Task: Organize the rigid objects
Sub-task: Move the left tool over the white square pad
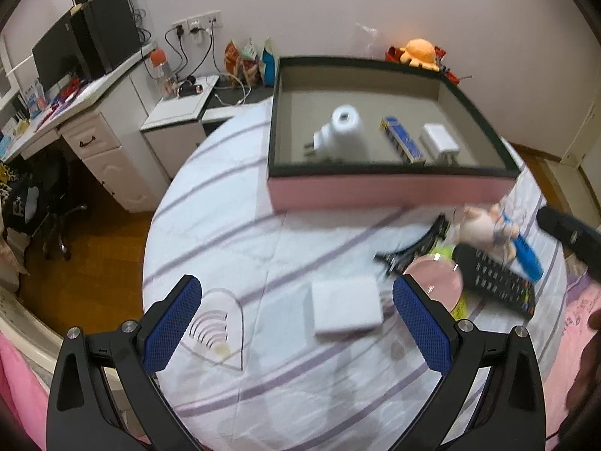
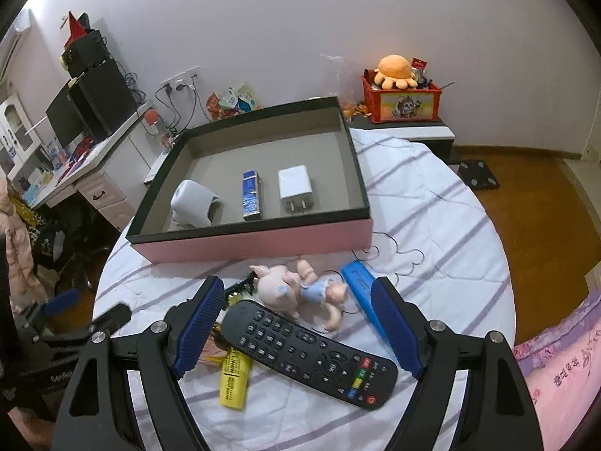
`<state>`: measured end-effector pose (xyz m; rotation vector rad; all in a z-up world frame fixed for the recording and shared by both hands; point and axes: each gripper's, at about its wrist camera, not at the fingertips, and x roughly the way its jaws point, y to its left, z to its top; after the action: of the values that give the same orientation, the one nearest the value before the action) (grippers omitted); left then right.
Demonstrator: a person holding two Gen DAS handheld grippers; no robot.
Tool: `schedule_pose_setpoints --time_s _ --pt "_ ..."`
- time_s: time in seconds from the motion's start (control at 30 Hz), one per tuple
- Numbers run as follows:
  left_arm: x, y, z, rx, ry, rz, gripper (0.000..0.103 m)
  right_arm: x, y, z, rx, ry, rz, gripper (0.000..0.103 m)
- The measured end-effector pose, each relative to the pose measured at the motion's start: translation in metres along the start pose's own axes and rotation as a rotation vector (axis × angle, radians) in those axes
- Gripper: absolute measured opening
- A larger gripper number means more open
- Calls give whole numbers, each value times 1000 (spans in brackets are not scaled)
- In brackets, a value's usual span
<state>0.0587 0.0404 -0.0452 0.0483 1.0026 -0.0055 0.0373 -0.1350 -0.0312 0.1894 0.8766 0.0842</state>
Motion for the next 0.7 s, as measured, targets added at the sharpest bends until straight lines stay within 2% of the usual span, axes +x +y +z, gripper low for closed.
schedule_pose_setpoints --time_s 0.27,0.53,0.7 --pt "20 -14 -13 49 53 -31 103 9 1 -4 6 19 8 82" --pt "49 -17 -16 40 108 -23 103 17 5 -2 -1 37 3 82" --pt "56 -18 -15 23 111 -47 103 21 6 -1 -3 44 -1 82"
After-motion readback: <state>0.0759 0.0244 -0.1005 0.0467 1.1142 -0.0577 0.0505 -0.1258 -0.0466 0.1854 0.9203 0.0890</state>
